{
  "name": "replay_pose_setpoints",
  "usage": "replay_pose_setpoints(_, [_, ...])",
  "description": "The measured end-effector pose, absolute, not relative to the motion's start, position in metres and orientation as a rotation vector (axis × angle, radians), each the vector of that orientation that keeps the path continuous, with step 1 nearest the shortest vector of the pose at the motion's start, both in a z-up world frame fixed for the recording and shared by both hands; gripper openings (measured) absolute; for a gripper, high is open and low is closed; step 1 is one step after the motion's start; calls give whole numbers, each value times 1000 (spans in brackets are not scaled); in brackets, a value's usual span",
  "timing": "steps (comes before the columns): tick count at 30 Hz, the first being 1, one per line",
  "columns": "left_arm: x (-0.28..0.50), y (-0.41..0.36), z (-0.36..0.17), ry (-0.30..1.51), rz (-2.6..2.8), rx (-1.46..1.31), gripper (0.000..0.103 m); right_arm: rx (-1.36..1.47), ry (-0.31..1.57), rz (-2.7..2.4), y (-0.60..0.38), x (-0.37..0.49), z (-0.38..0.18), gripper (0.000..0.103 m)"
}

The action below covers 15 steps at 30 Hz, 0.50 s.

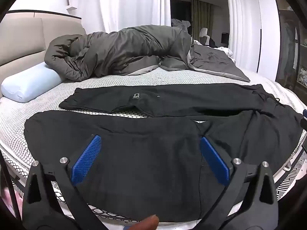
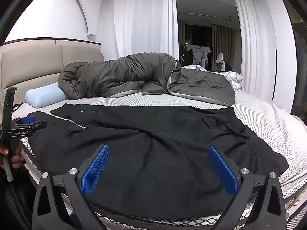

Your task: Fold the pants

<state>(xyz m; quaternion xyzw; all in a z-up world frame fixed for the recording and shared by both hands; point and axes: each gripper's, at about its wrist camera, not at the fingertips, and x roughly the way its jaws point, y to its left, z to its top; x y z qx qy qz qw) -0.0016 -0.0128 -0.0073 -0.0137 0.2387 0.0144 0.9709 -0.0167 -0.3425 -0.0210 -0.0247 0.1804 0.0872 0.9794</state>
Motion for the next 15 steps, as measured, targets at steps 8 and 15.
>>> replay_pose_setpoints(8, [-3,-14,-7,479,28,-15,102,-56,368,178,-342,-17,-21,103])
replay_pose_setpoints(15, [-3,-12,-5,472,51,-14,102,-52,372,179,-342,-16,-20,103])
